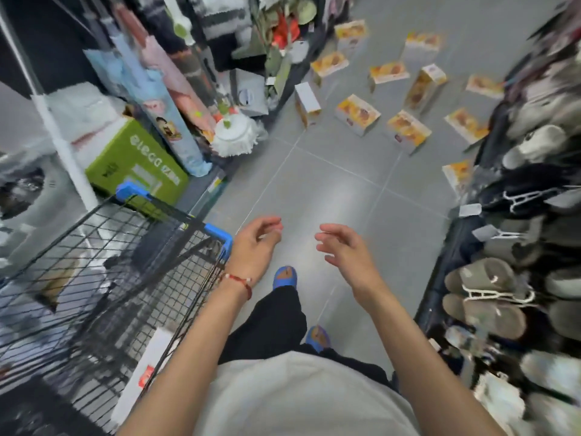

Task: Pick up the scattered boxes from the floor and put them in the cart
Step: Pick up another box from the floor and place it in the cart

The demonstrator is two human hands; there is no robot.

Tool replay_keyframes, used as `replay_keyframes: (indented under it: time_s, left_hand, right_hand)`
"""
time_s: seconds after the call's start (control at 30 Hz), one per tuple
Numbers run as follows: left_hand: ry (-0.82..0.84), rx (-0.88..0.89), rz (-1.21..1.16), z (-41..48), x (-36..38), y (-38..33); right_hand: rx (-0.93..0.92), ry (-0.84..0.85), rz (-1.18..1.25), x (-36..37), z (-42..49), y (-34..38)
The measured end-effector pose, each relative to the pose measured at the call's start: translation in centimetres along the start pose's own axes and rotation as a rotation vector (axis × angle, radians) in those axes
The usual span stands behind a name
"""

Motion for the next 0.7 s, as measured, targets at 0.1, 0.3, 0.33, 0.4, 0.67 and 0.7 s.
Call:
replay_keyframes:
  time_s: [0.1,0.3,0.33,0.4,0.67,0.7]
  left_hand:
    - [0.074,0.004,0.006,4.0,1.9,-2.8]
    - [0.150,0.029,0.004,13.5,3.7,-10.2]
    - [0.164,0.029,0.007,14.8,3.8,-11.4]
    - [0.201,0.038,0.015,17.1,4.3,-13.7]
    - [0.251,-0.010,0.026,27.1,6.7,-19.7]
    - [0.249,-0.019,0.032,28.6,7.1,-20.4]
  right_hand:
    - [0.007,-0.074,0.032,-1.5,3.1,1.9]
    - [0.007,-0.212,0.120,-3.4,9.6,7.9]
    - [0.010,-0.228,0.127,-3.6,10.5,9.0]
    - [0.005,-0.261,0.148,-3.8,12.3,10.9]
    - [0.038,-0.310,0.222,-5.1,21.8,16.1]
    - [0.047,-0.314,0.226,-5.5,23.5,16.7]
Point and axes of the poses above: each hand's wrist, its own z-axis towards the middle knuckle, its own x-axis out of the palm, y = z × x, the point moved 7 cm from there along z, towards the middle knuckle, and after that the axes turned 5 degrees about -x, right-handed, at the moved point
